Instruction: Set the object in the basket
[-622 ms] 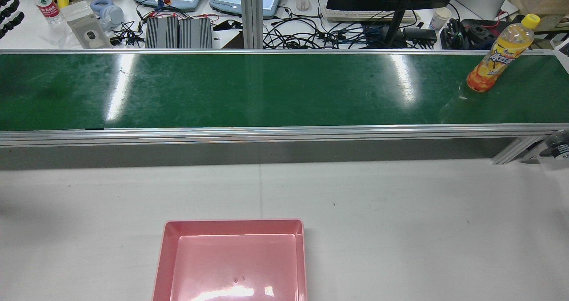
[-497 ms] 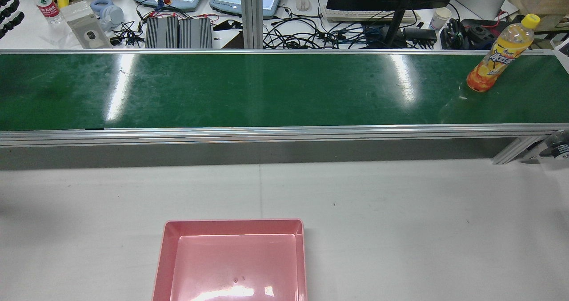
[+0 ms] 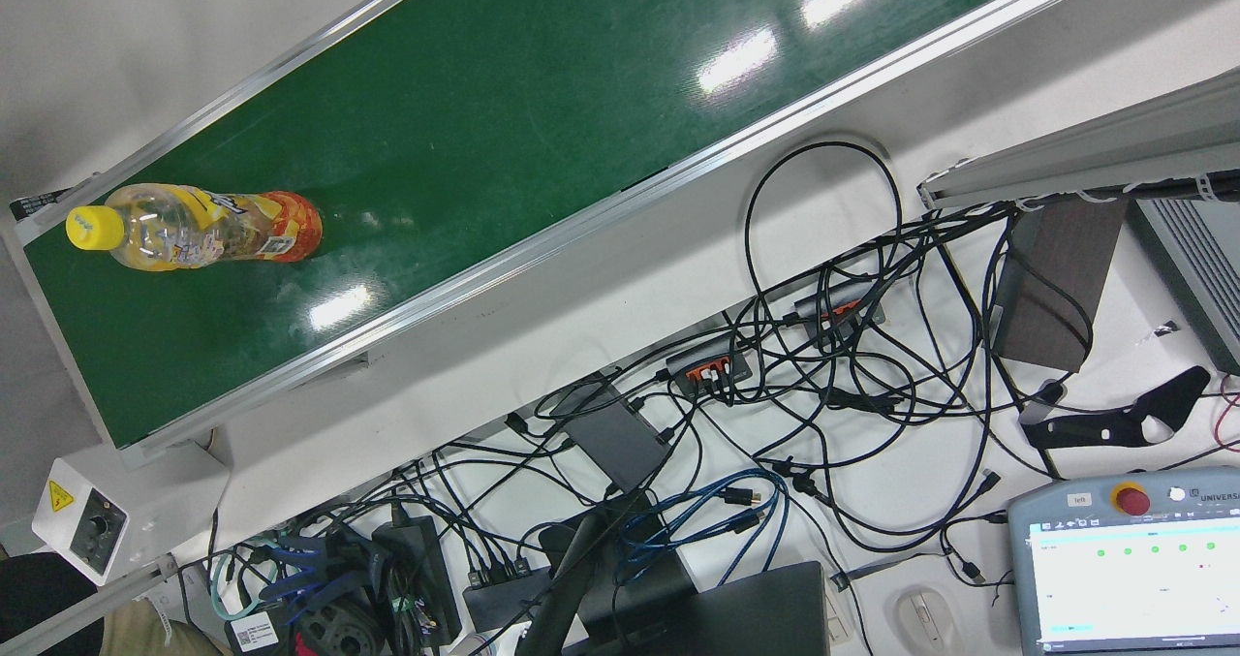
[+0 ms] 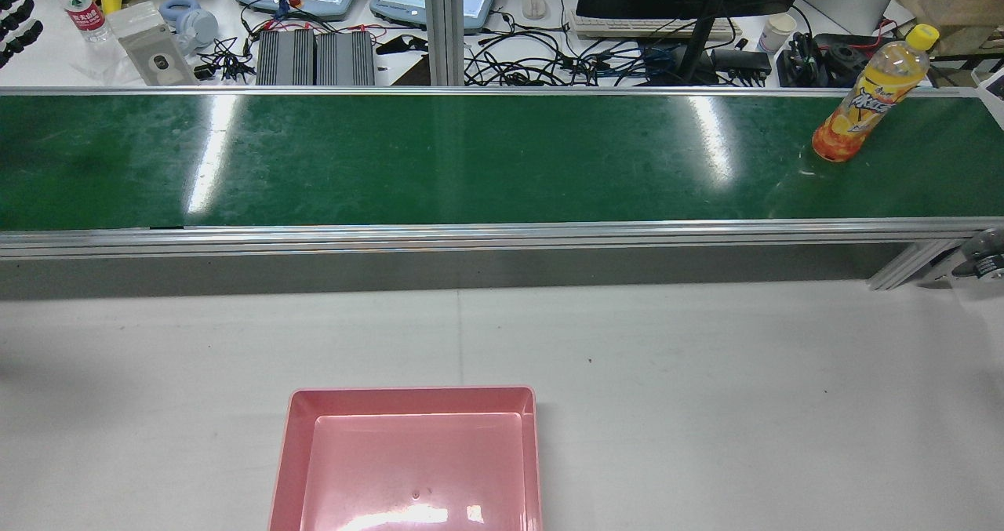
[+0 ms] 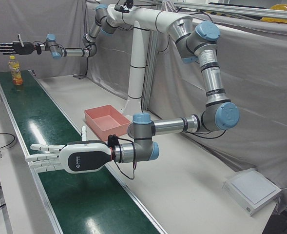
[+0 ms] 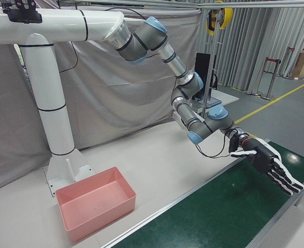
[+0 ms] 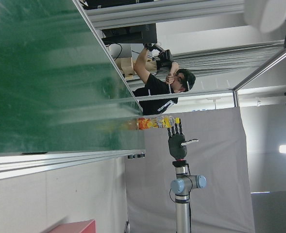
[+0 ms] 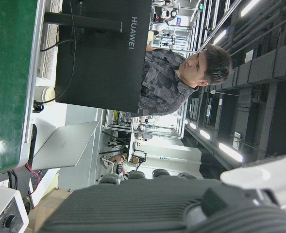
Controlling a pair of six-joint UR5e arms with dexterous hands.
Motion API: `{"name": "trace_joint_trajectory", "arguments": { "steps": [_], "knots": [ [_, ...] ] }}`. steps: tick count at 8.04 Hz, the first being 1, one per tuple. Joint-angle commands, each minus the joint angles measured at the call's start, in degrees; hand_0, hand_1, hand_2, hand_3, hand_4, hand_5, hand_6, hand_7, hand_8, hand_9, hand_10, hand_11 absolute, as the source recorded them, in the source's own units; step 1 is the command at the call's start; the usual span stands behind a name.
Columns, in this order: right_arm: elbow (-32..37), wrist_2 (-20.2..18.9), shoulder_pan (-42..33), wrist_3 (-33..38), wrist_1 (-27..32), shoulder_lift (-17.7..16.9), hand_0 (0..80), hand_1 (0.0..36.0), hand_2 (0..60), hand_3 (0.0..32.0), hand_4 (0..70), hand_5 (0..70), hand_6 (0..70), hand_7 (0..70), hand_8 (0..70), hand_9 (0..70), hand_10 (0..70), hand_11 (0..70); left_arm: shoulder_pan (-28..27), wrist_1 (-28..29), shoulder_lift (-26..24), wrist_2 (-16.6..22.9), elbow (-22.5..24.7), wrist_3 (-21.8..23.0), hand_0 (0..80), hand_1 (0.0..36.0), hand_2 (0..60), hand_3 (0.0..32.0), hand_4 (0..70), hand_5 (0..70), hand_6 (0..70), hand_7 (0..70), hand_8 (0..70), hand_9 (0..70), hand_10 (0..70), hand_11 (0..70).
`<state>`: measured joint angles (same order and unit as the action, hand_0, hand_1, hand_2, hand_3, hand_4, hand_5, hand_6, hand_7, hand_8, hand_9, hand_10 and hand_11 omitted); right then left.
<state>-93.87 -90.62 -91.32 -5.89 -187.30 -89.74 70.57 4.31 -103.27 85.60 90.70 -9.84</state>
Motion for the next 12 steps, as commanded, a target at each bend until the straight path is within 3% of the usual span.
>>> {"name": "trace_joint_trajectory", "arguments": {
  "steps": [1,12],
  "knots": [
    [0.00,0.00,0.00,0.00,0.00,0.00,0.0,0.0,0.0,0.0,0.0,0.0,0.0,0.0,0.0,0.0,0.0,0.0,0.01,0.00,0.00,0.00,0.00,0.00,63.4,11.3,0.0,0.0,13.2,9.3,0.0,0.0,0.0,0.0,1.5,4.4],
    [0.00,0.00,0.00,0.00,0.00,0.00,0.0,0.0,0.0,0.0,0.0,0.0,0.0,0.0,0.0,0.0,0.0,0.0,-0.52,0.00,0.17,-0.09,-0.44,-0.35,62.1,10.7,0.0,0.0,13.0,8.9,0.0,0.0,0.0,0.0,2.4,5.6]
  ]
}}
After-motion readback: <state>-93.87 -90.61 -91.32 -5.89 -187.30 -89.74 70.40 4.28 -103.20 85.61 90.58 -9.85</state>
